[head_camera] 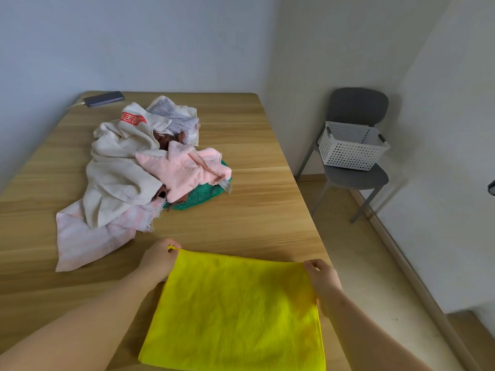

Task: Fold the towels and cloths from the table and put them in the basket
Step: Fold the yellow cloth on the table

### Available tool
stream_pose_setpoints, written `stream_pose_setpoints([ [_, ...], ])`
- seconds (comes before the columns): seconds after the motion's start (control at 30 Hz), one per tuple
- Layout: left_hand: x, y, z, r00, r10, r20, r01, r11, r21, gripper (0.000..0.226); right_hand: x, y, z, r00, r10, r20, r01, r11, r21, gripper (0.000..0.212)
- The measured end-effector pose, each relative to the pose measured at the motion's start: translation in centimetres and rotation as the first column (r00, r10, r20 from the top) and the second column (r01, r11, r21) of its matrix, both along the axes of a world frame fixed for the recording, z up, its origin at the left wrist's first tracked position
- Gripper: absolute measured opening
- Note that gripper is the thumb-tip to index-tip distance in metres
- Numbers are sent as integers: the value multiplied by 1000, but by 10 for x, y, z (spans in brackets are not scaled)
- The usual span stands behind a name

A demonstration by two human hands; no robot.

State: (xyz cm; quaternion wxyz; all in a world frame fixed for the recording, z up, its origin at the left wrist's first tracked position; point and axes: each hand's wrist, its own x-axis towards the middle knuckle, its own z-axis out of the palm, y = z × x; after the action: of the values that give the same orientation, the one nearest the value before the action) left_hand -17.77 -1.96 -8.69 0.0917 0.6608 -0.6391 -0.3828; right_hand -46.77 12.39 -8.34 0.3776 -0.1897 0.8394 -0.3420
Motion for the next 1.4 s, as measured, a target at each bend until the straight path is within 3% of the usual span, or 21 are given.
stream_pose_setpoints([
  [0.47,-10,0,-7,987,43,153,-27,994,-110,14,-5,-6,-15,976,91,-198,-70,991,110,30],
  [0.7,-14,5,-6,981,56,188,-30,990,-140,17,0,-7,-21,981,-99,-170,115,990,85,23],
  [0.77,-15,10,1,971,88,222,-40,976,-214,23,3,-7,-19,978,-120,-173,134,988,74,23],
  [0.83,-17,21,9,946,51,320,75,926,-370,27,6,-5,-15,976,-137,-168,146,988,46,25],
  [0.9,-20,35,12,925,-86,371,256,860,-441,24,9,0,-12,977,-94,-190,102,994,33,32],
  [1.03,-27,59,10,839,-450,305,520,828,-208,27,14,20,-6,959,69,-275,-12,979,202,42],
  [1.13,-27,68,9,771,-570,283,587,809,30,59,18,32,3,973,134,-189,-57,929,367,43],
  [1.23,-23,77,7,682,-626,378,622,768,150,85,20,44,4,971,209,-119,-132,876,465,43],
  [1.4,-19,94,4,647,-538,540,554,819,150,91,17,63,-5,954,299,-11,-262,854,450,43],
])
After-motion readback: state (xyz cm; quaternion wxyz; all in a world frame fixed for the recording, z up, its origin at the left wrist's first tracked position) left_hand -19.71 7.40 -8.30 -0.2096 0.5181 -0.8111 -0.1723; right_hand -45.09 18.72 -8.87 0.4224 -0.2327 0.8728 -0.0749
